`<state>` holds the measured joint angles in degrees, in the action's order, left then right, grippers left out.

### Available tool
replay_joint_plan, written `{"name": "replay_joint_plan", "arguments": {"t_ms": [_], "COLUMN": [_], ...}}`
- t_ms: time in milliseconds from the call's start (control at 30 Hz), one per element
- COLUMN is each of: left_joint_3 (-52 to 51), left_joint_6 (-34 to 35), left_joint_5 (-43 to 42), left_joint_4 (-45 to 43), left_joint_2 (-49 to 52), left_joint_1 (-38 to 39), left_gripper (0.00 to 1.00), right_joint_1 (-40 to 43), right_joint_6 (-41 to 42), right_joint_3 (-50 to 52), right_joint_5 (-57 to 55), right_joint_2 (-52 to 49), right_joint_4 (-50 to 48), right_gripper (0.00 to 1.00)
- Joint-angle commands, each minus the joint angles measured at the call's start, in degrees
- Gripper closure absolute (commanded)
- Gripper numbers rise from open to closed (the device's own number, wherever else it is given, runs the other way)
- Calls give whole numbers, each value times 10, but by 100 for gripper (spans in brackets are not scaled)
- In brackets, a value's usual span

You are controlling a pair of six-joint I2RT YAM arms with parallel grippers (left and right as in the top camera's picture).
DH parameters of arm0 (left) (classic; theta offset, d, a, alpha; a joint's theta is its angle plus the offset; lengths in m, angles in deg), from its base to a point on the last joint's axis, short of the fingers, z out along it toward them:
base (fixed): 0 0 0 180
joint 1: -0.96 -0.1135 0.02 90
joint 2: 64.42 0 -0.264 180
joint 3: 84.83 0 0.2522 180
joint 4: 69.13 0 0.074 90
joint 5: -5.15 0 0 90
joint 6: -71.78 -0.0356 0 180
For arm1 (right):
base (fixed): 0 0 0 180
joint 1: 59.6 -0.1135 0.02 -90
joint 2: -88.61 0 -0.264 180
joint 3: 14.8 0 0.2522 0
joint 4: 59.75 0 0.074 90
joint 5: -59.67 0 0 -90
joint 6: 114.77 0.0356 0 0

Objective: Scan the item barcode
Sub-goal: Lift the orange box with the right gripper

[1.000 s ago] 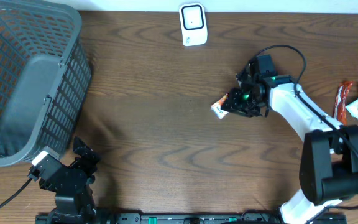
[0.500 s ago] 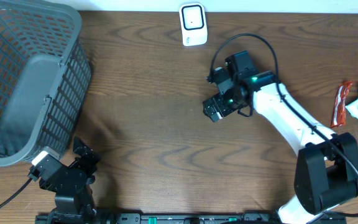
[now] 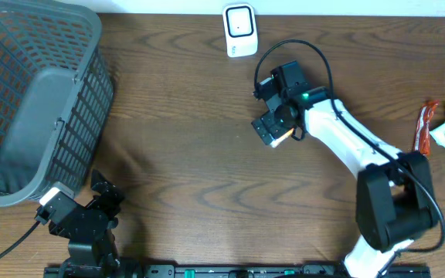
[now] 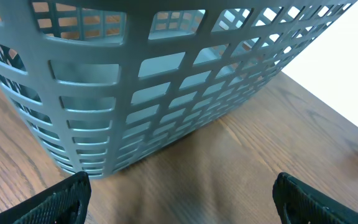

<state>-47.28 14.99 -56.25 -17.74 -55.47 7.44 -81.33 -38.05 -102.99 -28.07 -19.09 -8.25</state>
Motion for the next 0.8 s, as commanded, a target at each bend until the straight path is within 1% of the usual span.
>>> {"name": "replay_joint_plan", "arguments": {"t_ms": [0, 300, 367, 433, 667, 733, 767], "left_joint_3": [2, 2, 2, 2, 2, 2, 2], "left_joint_6": [1, 1, 1, 1, 1, 1, 1], "left_joint_5": [3, 3, 3, 3, 3, 3, 3], "left_joint_4": [1, 1, 1, 1, 1, 1, 1], "left_joint_2": [-2, -2, -2, -2, -2, -2, -2], "left_joint_1": [1, 1, 1, 1, 1, 1, 1], "left_gripper": [7, 7, 7, 7, 7, 7, 7], "right_joint_1": [0, 6, 7, 8, 8, 8, 8], "right_joint_6": [-5, -5, -4, 2, 52, 76, 91], "right_joint_3": [-16, -16, -16, -16, -32, -50, -63], "right_joint_5": [-16, -16, -16, -22, -43, -43, -43], "right_joint_2": [-26, -70, -76, -76, -76, -76, -76], "right_joint_4": [4, 9, 14, 17, 27, 46, 61], "right_gripper": [1, 1, 5, 11, 39, 42, 43]}}
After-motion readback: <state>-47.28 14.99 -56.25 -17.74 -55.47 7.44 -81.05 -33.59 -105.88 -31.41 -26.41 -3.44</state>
